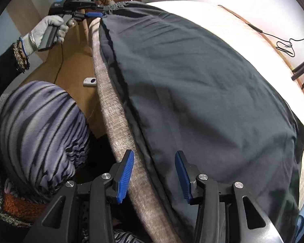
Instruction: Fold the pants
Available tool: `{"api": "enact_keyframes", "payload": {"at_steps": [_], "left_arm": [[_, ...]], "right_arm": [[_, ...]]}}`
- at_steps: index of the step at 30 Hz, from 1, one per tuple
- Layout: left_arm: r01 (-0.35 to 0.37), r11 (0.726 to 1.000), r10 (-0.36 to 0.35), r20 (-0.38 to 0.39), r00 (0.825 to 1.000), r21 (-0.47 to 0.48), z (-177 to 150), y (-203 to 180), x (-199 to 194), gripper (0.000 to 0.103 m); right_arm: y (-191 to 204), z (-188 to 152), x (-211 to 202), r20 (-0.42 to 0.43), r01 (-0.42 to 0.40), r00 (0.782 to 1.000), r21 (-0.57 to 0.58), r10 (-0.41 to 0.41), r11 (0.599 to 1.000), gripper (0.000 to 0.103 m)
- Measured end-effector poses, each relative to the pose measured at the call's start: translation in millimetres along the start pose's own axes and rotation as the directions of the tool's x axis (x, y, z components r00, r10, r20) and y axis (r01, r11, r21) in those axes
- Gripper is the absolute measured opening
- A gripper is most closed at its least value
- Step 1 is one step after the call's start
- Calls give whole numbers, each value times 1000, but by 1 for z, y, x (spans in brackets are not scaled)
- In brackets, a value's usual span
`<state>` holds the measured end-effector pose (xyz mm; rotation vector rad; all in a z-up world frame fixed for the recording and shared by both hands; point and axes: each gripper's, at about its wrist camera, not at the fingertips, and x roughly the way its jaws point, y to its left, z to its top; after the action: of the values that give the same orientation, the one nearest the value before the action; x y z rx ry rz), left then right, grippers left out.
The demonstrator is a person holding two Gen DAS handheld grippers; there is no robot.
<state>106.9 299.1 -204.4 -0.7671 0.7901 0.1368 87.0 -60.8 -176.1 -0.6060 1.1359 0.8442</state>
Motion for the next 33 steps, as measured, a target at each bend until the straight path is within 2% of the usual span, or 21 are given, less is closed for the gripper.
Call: {"api": "enact_keyframes", "payload": {"at_steps": [5, 6, 8, 11, 14, 18, 23, 26, 33], "left_arm": [[9, 1000, -10, 22, 1000, 6, 1, 4, -14, 37], [9, 1000, -9, 23, 1000, 3, 1, 6, -15, 37], [9, 1000, -9, 29, 1000, -14, 2, 12, -19, 37], [49, 996, -47, 30, 998, -79, 3, 26, -23, 37], [79, 988, -78, 15, 997, -129, 2, 35, -21, 49], [85, 985, -86, -2, 996, -149, 1, 38, -12, 49], [83, 983, -85, -1, 996, -164, 10, 39, 1, 49], [84, 984, -86, -3, 996, -160, 14, 38, 10, 49], [166, 970, -156, 66, 986, -176, 16, 47, 17, 49]], "right_arm": [[-5, 2, 11, -12, 5, 1000, 10, -4, 1000, 29], [-6, 2, 11, -7, 2, 1000, 11, -2, 1000, 25], [-8, 2, 9, -2, -18, 1000, 13, 18, 1000, 7], [-4, -1, 6, -14, -54, 998, -6, 54, 999, 1], [1, -3, 5, -23, -57, 998, -40, 57, 998, 1], [-6, 0, 5, -5, -68, 998, 11, 68, 998, 5], [-13, 3, -18, 80, -58, 995, 61, 53, 996, 17], [-20, 6, -33, 119, -47, 992, 93, 35, 995, 20], [-26, 12, -48, 147, -62, 988, 143, 41, 988, 22]]}}
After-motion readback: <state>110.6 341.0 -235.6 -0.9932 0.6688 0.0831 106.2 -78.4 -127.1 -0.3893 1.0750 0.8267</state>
